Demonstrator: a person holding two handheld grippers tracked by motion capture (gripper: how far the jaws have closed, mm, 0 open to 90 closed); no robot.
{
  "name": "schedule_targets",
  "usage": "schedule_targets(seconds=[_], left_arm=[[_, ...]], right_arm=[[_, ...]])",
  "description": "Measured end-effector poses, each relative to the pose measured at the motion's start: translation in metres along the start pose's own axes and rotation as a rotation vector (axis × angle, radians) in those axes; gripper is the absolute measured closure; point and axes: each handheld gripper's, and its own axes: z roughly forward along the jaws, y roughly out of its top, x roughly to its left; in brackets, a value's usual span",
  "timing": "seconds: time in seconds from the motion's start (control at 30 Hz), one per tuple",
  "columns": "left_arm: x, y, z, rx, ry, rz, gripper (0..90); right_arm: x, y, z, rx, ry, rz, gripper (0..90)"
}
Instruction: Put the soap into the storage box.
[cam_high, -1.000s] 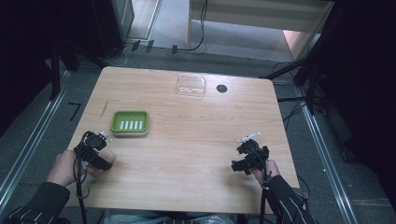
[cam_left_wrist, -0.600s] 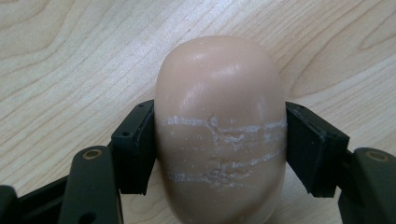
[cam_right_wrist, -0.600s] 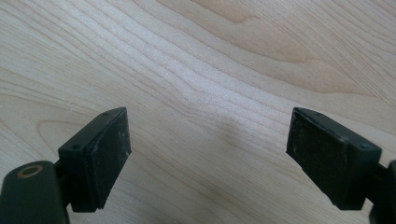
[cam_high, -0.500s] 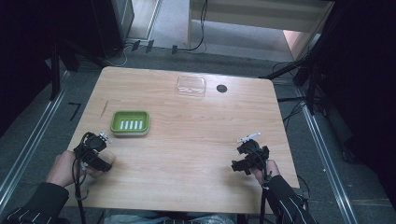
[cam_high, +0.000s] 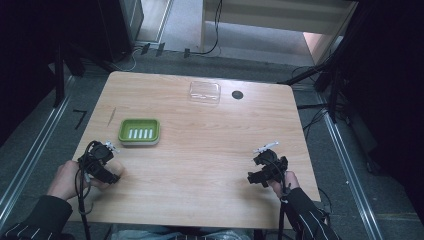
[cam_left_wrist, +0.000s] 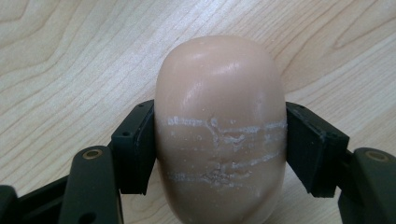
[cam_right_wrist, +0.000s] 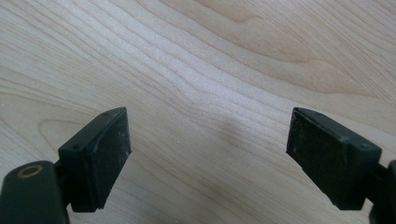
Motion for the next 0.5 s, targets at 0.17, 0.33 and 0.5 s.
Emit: schedule_targets(seconds=[0.17,0.33,0.5], left_arm=[[0.0005,0.0012,-0.0026,-0.012,0.003,0.005,33.0],[0.0051,0.0027,-0.0044,-0.03,0.007,-0.002,33.0],[0.0075,0.0069,-0.0039,-0.024,0.004,0.015,33.0]], right_arm=[[0.0,0.0,-0.0001,0.002,-0.001,0.002,14.3],[0.0,0.0001,0.0003,0.0,0.0,0.002,14.3],[-0.0002,0.0001,0.0001,0.003,-0.002,0.003,14.3]])
